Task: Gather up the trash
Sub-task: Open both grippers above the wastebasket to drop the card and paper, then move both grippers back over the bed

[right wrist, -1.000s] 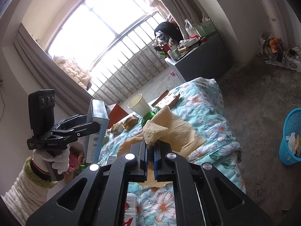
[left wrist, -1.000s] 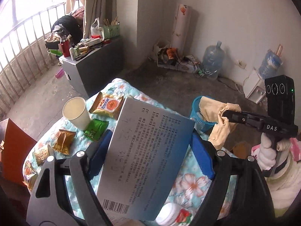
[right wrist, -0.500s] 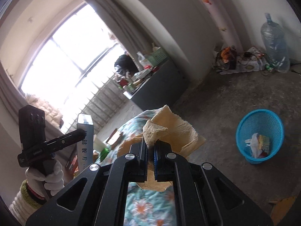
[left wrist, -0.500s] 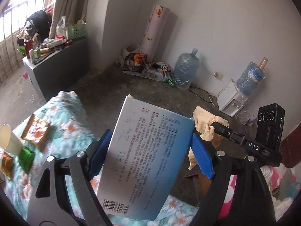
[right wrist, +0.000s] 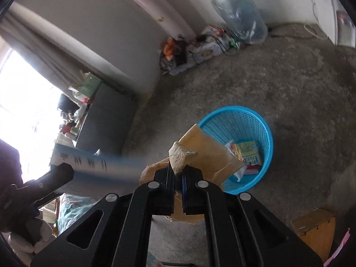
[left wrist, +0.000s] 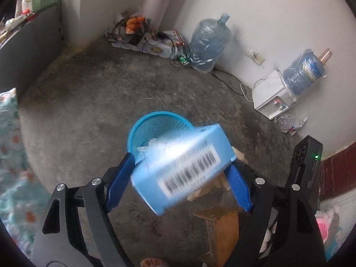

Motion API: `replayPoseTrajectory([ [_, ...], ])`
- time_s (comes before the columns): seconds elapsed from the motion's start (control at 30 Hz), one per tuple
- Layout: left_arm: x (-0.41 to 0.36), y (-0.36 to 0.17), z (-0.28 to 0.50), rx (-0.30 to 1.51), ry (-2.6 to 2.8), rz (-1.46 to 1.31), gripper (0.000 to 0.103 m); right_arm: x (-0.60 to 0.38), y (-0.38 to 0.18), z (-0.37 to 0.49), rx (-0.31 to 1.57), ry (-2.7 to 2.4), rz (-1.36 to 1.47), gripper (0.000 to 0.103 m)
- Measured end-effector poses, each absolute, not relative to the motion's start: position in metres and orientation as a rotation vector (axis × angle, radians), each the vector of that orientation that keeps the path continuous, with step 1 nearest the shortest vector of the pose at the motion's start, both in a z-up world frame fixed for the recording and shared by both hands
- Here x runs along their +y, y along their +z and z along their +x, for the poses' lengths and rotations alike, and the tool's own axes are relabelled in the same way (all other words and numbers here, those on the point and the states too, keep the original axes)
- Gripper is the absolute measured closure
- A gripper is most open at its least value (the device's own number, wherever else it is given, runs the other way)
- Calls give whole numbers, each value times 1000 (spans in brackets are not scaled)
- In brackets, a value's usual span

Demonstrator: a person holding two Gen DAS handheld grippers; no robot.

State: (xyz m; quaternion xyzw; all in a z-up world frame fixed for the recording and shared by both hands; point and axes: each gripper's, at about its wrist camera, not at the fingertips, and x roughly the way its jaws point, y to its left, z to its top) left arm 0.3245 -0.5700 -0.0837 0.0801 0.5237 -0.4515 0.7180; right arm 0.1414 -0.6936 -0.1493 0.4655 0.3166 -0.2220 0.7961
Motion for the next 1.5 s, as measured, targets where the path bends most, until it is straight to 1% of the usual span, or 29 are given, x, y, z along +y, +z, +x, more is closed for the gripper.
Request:
replayPoseTrajectory([
  [0.03,-581,-92,324,1163,-996,182,33,-704,-160,145,686,-484,1014,98],
  [0.07,-595,-102,324,1173,-991,190,33,-714,-170,148,691,-496,1029,98],
  [0.13,-621,-121,325,1188,-966,197,33,-730,-189,150,681,-513,1075,98],
  [0.23,-642,-147,328,1197,-917,205,32,-756,-224,157,709,-519,1156,93],
  [0.27,-646,-154,329,1217,-902,194,32,-763,-238,160,730,-523,1189,80],
  [0.3,-648,-163,331,1249,-887,169,32,-769,-250,160,753,-543,1218,61],
  [0.33,-645,-165,333,1265,-879,146,32,-771,-258,159,760,-557,1237,57],
  [0.43,-636,-167,336,1285,-887,130,31,-772,-267,158,762,-569,1242,56],
  [0.53,-624,-154,337,1240,-901,150,31,-767,-261,152,729,-556,1222,51],
  [0.67,-601,-119,339,1214,-932,110,31,-758,-241,141,680,-518,1181,51],
  [0.77,-572,-83,331,1171,-979,97,31,-742,-211,130,632,-477,1140,51],
  [0.97,-483,1,299,1082,-1112,90,31,-672,-139,97,552,-402,1025,51],
  [1.03,-441,29,283,1038,-1145,96,29,-639,-114,84,529,-377,982,48],
  [1.1,-395,56,264,978,-1169,91,27,-605,-90,74,515,-362,925,41],
  [1.23,-300,100,232,897,-1142,31,22,-529,-47,60,537,-308,761,29],
  [1.3,-244,118,215,845,-1093,-39,20,-496,-28,54,542,-282,676,16],
  [1.37,-187,133,193,756,-1027,-84,20,-466,-11,45,527,-270,584,9],
  [1.5,-88,147,143,588,-834,-97,18,-425,17,34,508,-207,503,8],
])
